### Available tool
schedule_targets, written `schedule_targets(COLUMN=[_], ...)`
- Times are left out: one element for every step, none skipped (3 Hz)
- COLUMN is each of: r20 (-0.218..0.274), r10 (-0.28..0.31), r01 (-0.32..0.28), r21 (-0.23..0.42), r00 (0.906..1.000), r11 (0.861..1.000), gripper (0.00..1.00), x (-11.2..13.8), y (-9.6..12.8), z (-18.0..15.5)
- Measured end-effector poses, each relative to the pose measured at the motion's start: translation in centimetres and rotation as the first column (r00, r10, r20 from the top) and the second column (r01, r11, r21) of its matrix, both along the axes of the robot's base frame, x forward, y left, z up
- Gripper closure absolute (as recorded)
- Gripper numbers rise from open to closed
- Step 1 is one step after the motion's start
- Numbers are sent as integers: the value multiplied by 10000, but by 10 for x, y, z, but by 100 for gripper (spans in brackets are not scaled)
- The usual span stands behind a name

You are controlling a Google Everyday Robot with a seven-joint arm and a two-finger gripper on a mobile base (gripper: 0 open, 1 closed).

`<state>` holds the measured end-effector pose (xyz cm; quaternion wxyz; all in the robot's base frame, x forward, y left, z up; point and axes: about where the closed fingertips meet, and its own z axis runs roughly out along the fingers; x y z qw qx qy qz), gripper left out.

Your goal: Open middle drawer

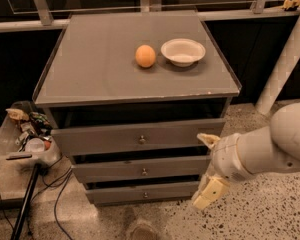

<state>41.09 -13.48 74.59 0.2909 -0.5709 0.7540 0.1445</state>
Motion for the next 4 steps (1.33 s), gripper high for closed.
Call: schedule_targets(r20=[-609, -604, -838, -830], r10=[-819, -812, -811, -804], r01=[783, 775, 754, 782], r21=[-588, -604, -691, -297], r00=[9948, 9949, 9932, 9933], r11=[9952, 9952, 9948, 9965], gripper=[0, 0, 0, 0], x=[23, 23, 29, 38], y=[-3, -3, -8, -18], z=[-29, -29, -55, -89])
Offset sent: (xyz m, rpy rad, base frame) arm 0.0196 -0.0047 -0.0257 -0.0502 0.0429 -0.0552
